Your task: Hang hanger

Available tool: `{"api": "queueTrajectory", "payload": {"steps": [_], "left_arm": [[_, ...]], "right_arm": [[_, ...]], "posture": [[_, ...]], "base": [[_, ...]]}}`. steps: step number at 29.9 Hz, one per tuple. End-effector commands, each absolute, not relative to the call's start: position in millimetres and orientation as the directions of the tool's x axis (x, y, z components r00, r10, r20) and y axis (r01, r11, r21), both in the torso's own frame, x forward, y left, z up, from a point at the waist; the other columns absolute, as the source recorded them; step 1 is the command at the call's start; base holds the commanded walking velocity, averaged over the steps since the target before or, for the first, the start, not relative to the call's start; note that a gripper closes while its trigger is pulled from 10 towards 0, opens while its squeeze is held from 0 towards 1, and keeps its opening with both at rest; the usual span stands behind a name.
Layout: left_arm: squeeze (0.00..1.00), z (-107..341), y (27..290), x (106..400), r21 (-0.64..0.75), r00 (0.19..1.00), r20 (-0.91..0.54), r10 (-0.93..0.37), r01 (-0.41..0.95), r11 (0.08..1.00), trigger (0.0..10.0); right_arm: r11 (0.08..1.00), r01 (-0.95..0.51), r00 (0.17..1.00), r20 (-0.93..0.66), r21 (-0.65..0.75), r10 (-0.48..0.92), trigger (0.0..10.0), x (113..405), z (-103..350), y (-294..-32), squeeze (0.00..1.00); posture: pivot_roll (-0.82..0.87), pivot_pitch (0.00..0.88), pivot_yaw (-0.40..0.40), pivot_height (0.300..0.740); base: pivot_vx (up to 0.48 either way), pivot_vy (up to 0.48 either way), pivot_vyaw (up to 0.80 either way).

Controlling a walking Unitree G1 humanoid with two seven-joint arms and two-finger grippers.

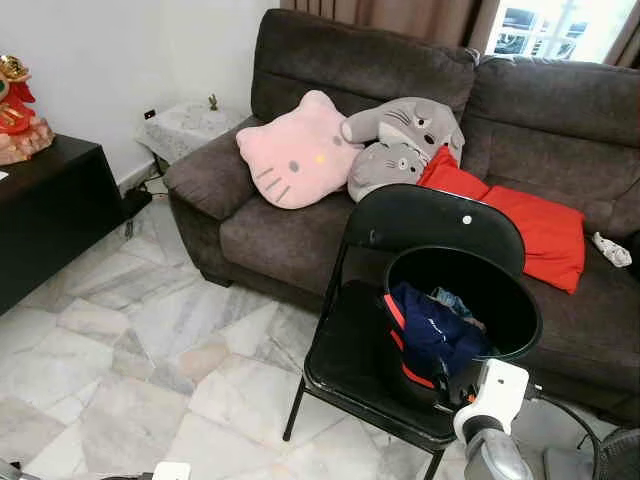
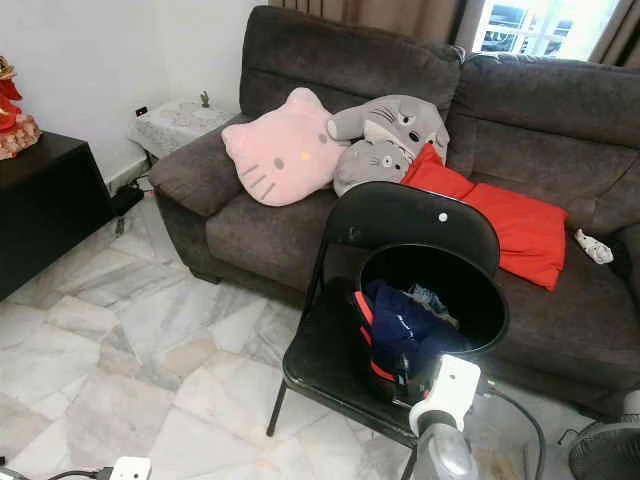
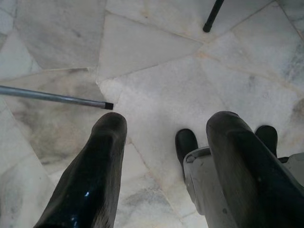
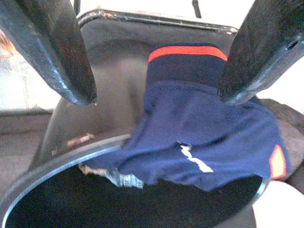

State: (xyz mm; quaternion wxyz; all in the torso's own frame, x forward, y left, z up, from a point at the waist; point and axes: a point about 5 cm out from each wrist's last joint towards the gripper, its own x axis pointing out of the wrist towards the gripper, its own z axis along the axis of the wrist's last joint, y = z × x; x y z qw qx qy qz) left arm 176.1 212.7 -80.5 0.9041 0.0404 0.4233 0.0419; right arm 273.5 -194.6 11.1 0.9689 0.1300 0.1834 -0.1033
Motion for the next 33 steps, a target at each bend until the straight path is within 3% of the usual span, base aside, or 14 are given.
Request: {"api": "queueTrajectory", "payload": {"steps": [1,11,12,13,14,16,17,18,19,23,24,25,26,33], "left_arm": [[0.00,-81.9,214.1,173.4,0.121,0.623,-0.774,0.115,-0.033,0.992,10.0],[0.00,-81.1,216.3,174.4,0.132,0.625,-0.771,0.119,-0.027,0.991,10.0],[0.00,-81.0,216.5,174.4,0.134,0.625,-0.771,0.121,-0.026,0.991,10.0],[0.00,-80.9,216.6,174.5,0.136,0.625,-0.771,0.121,-0.025,0.990,10.0],[0.00,-80.8,217.0,174.6,0.139,0.624,-0.771,0.124,-0.025,0.990,10.0],[0.00,-80.8,217.5,174.7,0.144,0.623,-0.772,0.126,-0.022,0.989,10.0],[0.00,-80.7,217.7,174.7,0.146,0.623,-0.772,0.127,-0.020,0.989,10.0],[0.00,-80.7,217.8,174.8,0.147,0.623,-0.772,0.127,-0.019,0.989,10.0],[0.00,-80.6,218.1,174.9,0.149,0.622,-0.772,0.128,-0.019,0.989,10.0],[0.00,-80.6,218.2,175.0,0.151,0.622,-0.773,0.128,-0.016,0.988,10.0],[0.00,-80.5,218.2,175.1,0.151,0.622,-0.773,0.128,-0.015,0.988,10.0],[0.00,-80.5,218.3,175.1,0.152,0.622,-0.773,0.127,-0.014,0.988,10.0],[0.00,-80.4,218.2,175.2,0.153,0.622,-0.773,0.126,-0.010,0.988,10.0],[0.00,-80.3,218.5,175.6,0.163,0.621,-0.773,0.127,0.003,0.987,10.0]], "right_arm": [[0.937,0.280,0.900,-0.395,0.207,-0.182,10.0,273.5,8.7,-201.1,0.00],[0.933,0.277,0.890,-0.428,0.232,-0.157,10.0,293.6,9.8,-201.4,0.00],[0.934,0.274,0.890,-0.428,0.229,-0.157,7.1,295.2,10.7,-201.8,0.00],[0.935,0.273,0.890,-0.428,0.227,-0.156,7.1,296.1,11.3,-202.0,0.00],[0.936,0.271,0.891,-0.426,0.223,-0.156,4.2,298.4,12.3,-203.1,0.00],[0.938,0.258,0.895,-0.423,0.232,-0.142,4.4,301.2,13.8,-202.5,0.00],[0.939,0.247,0.898,-0.420,0.238,-0.129,7.2,302.3,14.4,-201.3,0.00],[0.940,0.239,0.900,-0.419,0.242,-0.121,7.2,303.0,14.7,-200.5,0.00],[0.946,0.224,0.902,-0.418,0.236,-0.110,10.0,304.3,15.0,-198.6,0.00],[0.946,0.223,0.902,-0.417,0.235,-0.110,10.0,304.9,14.8,-197.5,0.00],[0.946,0.224,0.902,-0.417,0.234,-0.111,5.3,304.9,14.6,-197.3,0.00],[0.946,0.224,0.902,-0.416,0.234,-0.111,5.3,304.9,14.4,-197.2,0.00],[0.946,0.221,0.904,-0.414,0.236,-0.108,0.0,304.6,13.9,-196.5,0.00],[0.955,0.200,0.907,-0.410,0.219,-0.096,0.0,304.1,13.0,-194.9,0.00]], "posture": [[0.06,0.008,-0.027,0.740],[0.07,0.024,-0.010,0.740],[0.08,0.026,-0.009,0.740],[0.08,0.026,-0.009,0.740],[0.08,0.030,-0.007,0.740],[0.08,0.032,-0.005,0.740],[0.08,0.033,-0.005,0.740],[0.08,0.033,-0.005,0.740],[0.08,0.035,-0.003,0.740],[0.09,0.036,-0.003,0.740],[0.09,0.036,-0.002,0.740],[0.09,0.036,-0.002,0.740],[0.09,0.037,-0.001,0.740],[0.09,0.037,0.000,0.740]], "base": [[0.000,0.000,0.00],[0.000,0.000,0.00],[0.000,0.000,0.00],[0.000,0.000,0.00],[0.000,0.000,0.00],[0.000,0.000,0.00],[0.000,0.000,0.00],[0.000,0.000,0.00],[0.000,0.000,0.00],[0.000,0.000,0.00],[0.000,0.000,0.00],[0.000,0.000,0.00],[0.000,0.000,0.00],[0.000,0.000,0.00]]}}
